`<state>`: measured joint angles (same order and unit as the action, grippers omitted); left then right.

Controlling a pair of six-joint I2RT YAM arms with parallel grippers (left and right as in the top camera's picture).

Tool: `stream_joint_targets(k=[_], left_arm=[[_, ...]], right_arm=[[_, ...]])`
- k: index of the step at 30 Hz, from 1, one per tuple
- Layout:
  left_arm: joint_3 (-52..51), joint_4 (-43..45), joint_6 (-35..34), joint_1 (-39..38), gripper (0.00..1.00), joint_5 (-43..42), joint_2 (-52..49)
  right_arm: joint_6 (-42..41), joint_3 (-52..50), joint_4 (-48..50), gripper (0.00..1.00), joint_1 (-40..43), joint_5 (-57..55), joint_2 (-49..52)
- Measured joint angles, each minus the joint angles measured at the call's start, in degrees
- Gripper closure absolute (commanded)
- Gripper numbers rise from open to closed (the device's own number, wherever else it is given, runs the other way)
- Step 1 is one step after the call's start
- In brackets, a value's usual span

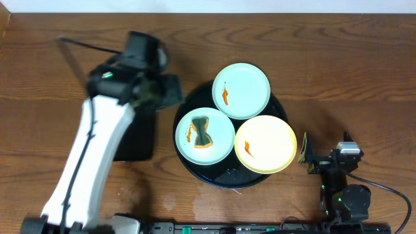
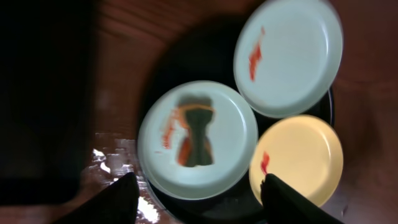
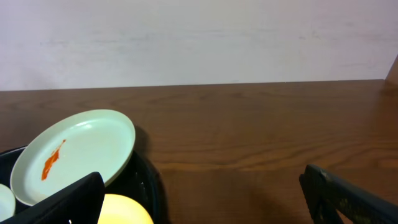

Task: Clean dirty plates on tray and stack at the side
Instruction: 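Release the sponge onto the green plate and raise the left gripper, then move the right gripper to the rim of the lower-left green plate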

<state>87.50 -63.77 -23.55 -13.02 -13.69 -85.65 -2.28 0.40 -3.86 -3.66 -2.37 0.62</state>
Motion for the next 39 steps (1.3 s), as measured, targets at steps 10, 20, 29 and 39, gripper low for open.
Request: stream_joint_targets(k=[10, 20, 29, 39], left_arm=[[-0.3, -7.9, 0.5, 6.3, 0.17, 9.9, 3.1], [-1.0, -8.9, 0.5, 6.3, 0.16, 13.9, 3.1], [-1.1, -9.0, 0.5, 6.3, 0.16, 14.6, 3.1], [-1.4, -9.2, 0.5, 6.3, 0.16, 15.2, 3.1]], right_arm=[[1.1, 0.0, 0.7, 0.01, 0.0, -2.6, 0.0], [-1.8, 0.0, 15.4, 0.01, 0.0, -2.9, 0.2], [-15.7, 0.0, 25.3, 0.01, 0.0, 9.3, 0.0], [-17.5, 7.4, 25.3, 0.01, 0.0, 16.1, 1.7]])
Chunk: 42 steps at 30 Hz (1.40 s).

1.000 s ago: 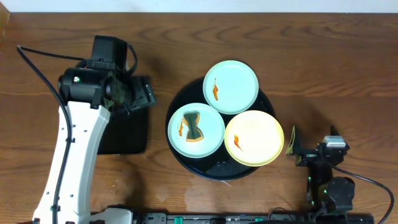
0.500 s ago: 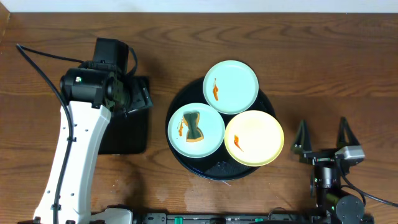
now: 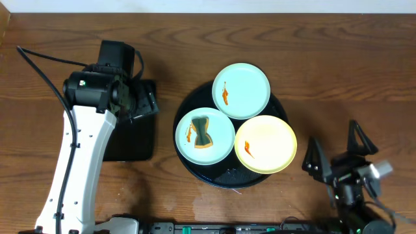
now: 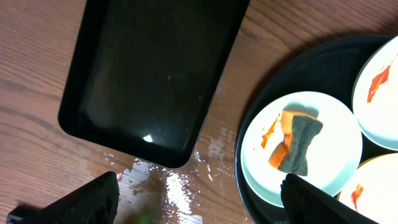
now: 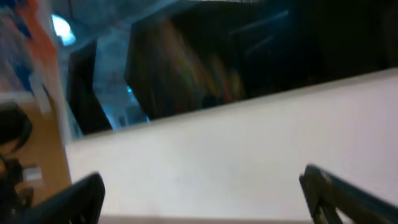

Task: Clean dirty plates on tray and stack at the side
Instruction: 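Move the right gripper to the rim of the lower-left green plate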

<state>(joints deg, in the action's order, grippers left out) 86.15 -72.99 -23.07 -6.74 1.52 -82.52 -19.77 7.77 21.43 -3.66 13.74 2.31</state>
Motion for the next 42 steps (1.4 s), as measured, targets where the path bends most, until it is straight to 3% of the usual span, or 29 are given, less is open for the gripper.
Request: stream_joint_targets(k=[3, 10, 13, 16, 21, 25, 30, 33, 37, 42], left_arm=[[0.0, 0.0, 0.0, 0.0, 0.16, 0.0, 0.0], [-0.2, 0.4, 0.0, 0.0, 0.15, 0.2, 0.0], [-0.3, 0.4, 0.0, 0.0, 0.15, 0.2, 0.0], [-0.3, 0.4, 0.0, 0.0, 0.15, 0.2, 0.0], [-0.3, 0.3, 0.0, 0.0, 0.15, 0.2, 0.0], [-0.3, 0.2, 0.0, 0.0, 0.15, 0.2, 0.0], [-0.3, 0.0, 0.0, 0.0, 0.15, 0.2, 0.0], [-0.3, 0.0, 0.0, 0.0, 0.15, 0.2, 0.0], [-0.3, -0.1, 0.0, 0.0, 0.15, 0.2, 0.0], [-0.3, -0.1, 0.0, 0.0, 0.15, 0.2, 0.0]], right_arm=[[5.7, 12.5, -16.2, 0.01, 0.0, 0.6, 6.6], [17.8, 50.7, -53.7, 0.01, 0.0, 8.1, 33.6], [20.1, 62.6, -63.7, 0.01, 0.0, 15.7, 44.3], [21.2, 69.2, -65.5, 0.01, 0.0, 26.2, 52.1], [18.4, 71.1, -57.5, 0.01, -1.0, 37.4, 60.0], [12.9, 73.3, -65.9, 0.01, -5.5, 26.6, 64.4], [9.7, 84.7, -85.4, 0.01, -14.1, 10.0, 76.1], [9.7, 90.6, -88.5, 0.01, -17.6, 5.4, 83.9], [10.0, 92.2, -87.4, 0.3, -21.4, 2.2, 92.1], [8.6, 92.2, -86.6, 0.35, -25.8, -1.1, 100.6]])
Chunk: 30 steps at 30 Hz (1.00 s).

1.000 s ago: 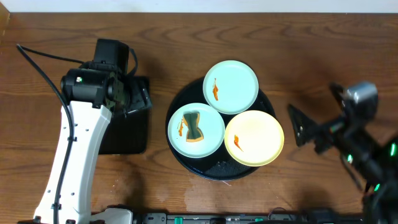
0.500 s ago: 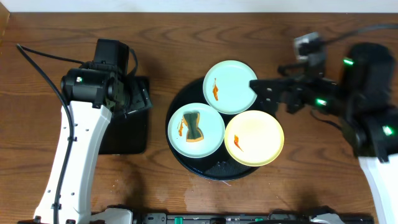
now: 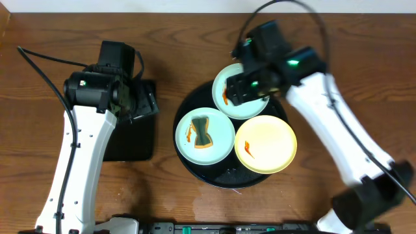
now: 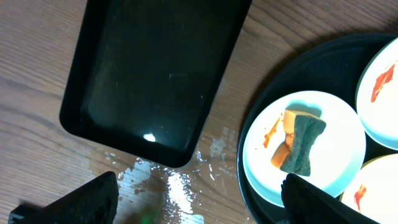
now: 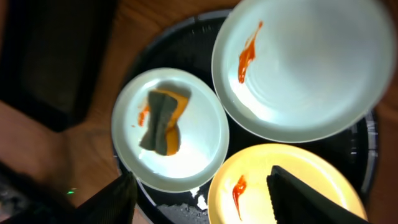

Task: Clean dirty plates on tray and stack at the side
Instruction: 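Move the right gripper to the rim of the lower-left green plate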

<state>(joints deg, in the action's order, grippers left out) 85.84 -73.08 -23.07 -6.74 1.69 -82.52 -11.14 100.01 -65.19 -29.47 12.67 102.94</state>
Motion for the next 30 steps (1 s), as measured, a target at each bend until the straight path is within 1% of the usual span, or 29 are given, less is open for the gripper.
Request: stream_joint_targets(k=[4, 6, 11, 12, 19, 23, 28, 30], left_arm=[[0.0, 0.0, 0.0, 0.0, 0.15, 0.0, 0.0], [0.0, 0.0, 0.0, 0.0, 0.15, 0.0, 0.0], [0.0, 0.0, 0.0, 0.0, 0.15, 0.0, 0.0], [0.0, 0.0, 0.0, 0.0, 0.15, 0.0, 0.0], [0.0, 0.0, 0.0, 0.0, 0.15, 0.0, 0.0], [0.0, 0.0, 0.0, 0.0, 0.15, 0.0, 0.0], [0.0, 0.0, 0.0, 0.0, 0.15, 0.0, 0.0], [0.0, 0.0, 0.0, 0.0, 0.15, 0.0, 0.0]], right_arm=[[-1.5, 0.0, -0.5, 0.39, -3.4, -3.0, 6.7], [-2.0, 0.0, -1.2, 0.39, -4.5, -3.8, 9.7], [-2.5, 0.0, -2.8, 0.45, -5.3, -5.2, 15.7], [-2.7, 0.0, -3.0, 0.45, -5.3, -5.2, 16.6], [-3.0, -0.2, -4.0, 0.47, -5.3, -5.9, 19.2], [-2.9, -2.0, -2.2, 0.49, -5.7, -6.1, 19.3], [-3.0, -4.5, 0.5, 0.49, -5.8, -6.5, 19.3], [-3.0, -5.7, 1.7, 0.51, -5.8, -7.2, 19.3]])
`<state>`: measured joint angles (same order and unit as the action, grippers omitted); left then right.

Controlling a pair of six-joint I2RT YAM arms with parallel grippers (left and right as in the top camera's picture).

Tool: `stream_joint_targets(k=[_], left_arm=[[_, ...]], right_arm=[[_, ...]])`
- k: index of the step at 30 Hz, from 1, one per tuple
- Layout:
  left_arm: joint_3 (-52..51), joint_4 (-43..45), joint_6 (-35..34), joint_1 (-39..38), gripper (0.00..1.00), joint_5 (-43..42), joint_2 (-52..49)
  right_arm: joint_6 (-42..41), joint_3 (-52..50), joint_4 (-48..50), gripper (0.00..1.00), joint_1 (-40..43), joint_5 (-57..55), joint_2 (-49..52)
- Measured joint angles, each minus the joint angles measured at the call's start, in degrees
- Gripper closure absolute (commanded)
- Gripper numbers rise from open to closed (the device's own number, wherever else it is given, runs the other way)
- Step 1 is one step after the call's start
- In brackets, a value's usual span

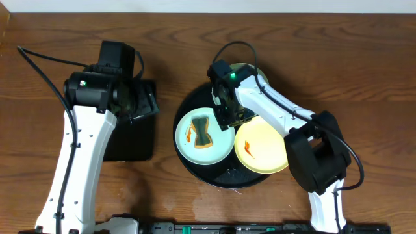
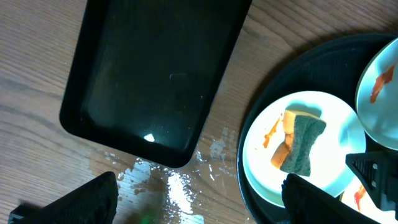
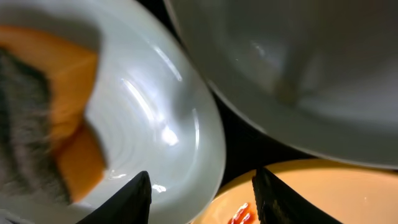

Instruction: Clean dirty plates on tray and stack at the side

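Three plates lie on a round black tray (image 1: 224, 177). A pale green plate (image 1: 195, 153) carries an orange and grey sponge (image 1: 203, 132) and red smears. A yellow plate (image 1: 266, 146) has a red smear. The second pale green plate (image 3: 298, 62) at the back is mostly hidden under my right arm in the overhead view. My right gripper (image 3: 202, 199) is open and low, over the gap between the sponge plate's right rim and the yellow plate. My left gripper (image 2: 202, 208) hangs open above the table, left of the round tray.
A black rectangular tray (image 1: 133, 140) lies left of the round one, under my left arm. A wet patch (image 2: 180, 180) glistens on the wood at its near corner. Bare wooden table surrounds both trays.
My right gripper was high above the round tray with all three plates in its view. Now it is down close to the plates, beside the sponge plate's right rim. The left arm has not moved.
At first my left gripper looked down on the plates and my right arm sat at the table's front right. Then the left was over the rectangular tray and the right arm was raised. Later the right was above the round tray, and now low among the plates.
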<state>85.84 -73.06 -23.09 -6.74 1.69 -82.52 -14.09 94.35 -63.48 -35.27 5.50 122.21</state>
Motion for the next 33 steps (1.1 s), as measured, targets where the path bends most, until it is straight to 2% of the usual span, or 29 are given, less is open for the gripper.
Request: stream_joint_targets(k=[4, 8, 23, 25, 30, 33], left_arm=[[0.0, 0.0, 0.0, 0.0, 0.15, 0.0, 0.0], [0.0, 0.1, 0.0, 0.0, 0.15, 0.0, 0.0], [0.0, 0.3, 0.0, 0.0, 0.15, 0.0, 0.0], [0.0, 0.6, 0.0, 0.0, 0.15, 0.0, 0.0], [0.0, 0.9, 0.0, 0.0, 0.16, -1.7, 0.0], [0.0, 1.1, 0.0, 0.0, 0.17, -3.8, 0.0]], right_arm=[[-0.2, -1.6, 1.7, 0.59, 0.0, -0.5, 0.0], [-0.4, -1.8, 2.8, 0.61, 0.0, -0.6, 0.0], [-0.6, -6.3, 5.8, 0.63, -1.3, 0.3, 0.1], [-0.6, -6.3, 5.9, 0.65, -1.3, 0.3, 0.1], [-0.8, -6.3, 5.9, 0.78, -1.3, 0.1, 0.1], [-1.0, -6.3, 5.9, 0.81, -1.3, -0.5, 0.1]])
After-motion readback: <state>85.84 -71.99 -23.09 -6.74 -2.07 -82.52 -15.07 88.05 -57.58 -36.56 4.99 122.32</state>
